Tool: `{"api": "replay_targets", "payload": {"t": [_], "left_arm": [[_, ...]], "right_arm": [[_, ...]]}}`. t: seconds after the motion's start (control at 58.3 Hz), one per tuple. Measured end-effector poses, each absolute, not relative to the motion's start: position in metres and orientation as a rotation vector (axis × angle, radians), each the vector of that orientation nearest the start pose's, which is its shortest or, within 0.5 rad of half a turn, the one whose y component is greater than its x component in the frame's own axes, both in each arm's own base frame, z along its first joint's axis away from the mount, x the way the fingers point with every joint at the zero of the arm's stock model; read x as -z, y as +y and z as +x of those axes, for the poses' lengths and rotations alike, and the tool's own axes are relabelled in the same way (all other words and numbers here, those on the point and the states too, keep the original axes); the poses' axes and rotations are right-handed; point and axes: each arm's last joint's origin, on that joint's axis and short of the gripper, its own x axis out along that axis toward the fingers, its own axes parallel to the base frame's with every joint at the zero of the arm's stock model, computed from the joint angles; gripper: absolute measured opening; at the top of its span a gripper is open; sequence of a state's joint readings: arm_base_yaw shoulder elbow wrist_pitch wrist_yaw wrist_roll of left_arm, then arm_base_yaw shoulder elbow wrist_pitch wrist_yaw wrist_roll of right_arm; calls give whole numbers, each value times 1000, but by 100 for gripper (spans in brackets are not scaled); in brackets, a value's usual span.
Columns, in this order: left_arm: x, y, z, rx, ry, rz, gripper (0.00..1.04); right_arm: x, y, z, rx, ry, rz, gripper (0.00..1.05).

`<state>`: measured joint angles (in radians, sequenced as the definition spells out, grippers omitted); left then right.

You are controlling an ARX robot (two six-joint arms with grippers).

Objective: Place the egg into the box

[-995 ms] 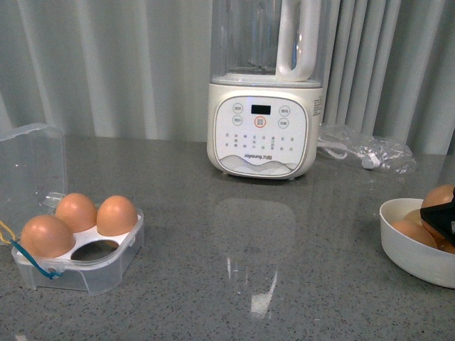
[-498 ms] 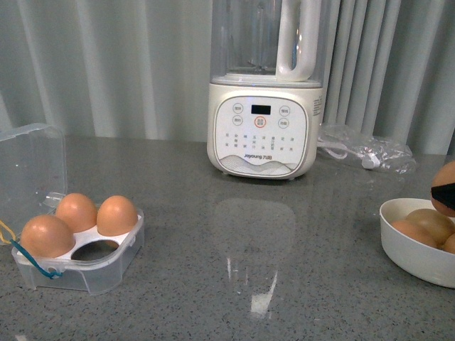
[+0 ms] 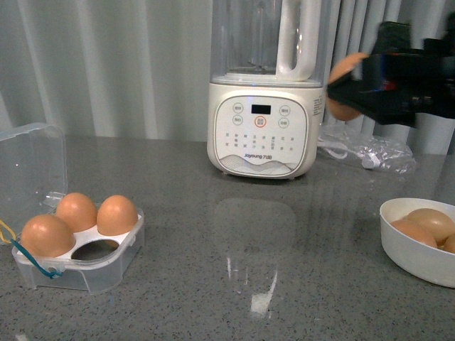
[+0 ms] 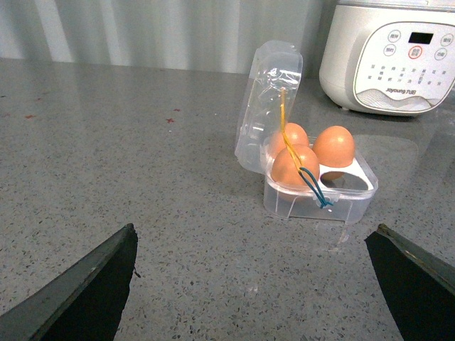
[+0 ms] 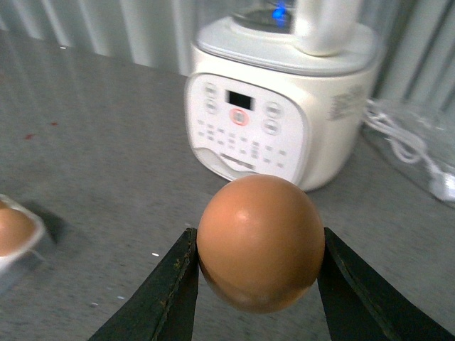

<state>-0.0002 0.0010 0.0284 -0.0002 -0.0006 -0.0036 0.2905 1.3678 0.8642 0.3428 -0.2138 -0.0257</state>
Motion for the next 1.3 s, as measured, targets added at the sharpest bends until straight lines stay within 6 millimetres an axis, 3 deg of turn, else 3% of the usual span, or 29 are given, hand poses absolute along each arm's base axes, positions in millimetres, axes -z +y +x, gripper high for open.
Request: {"api": "replay_targets", "payload": {"t": [0.172,0.309,0.532,0.909,1.304], "left_arm": [[-173,0,96,0,-27,-4,98],[-173,0,96,0,-27,-4,98],[-173,0,96,0,-27,-4,98],[-173,0,96,0,-27,-4,98],[-173,0,96,0,-27,-4,98]], "right_arm": [[-275,153,290,-725,204,-17,41],[-272,178,286,-837,222,-5,41],[-258,191,288,-894,279,-19,41],[-240,211,316,-959,335,-47,41],[-234,224,315,-1056,348,-52,41]]}}
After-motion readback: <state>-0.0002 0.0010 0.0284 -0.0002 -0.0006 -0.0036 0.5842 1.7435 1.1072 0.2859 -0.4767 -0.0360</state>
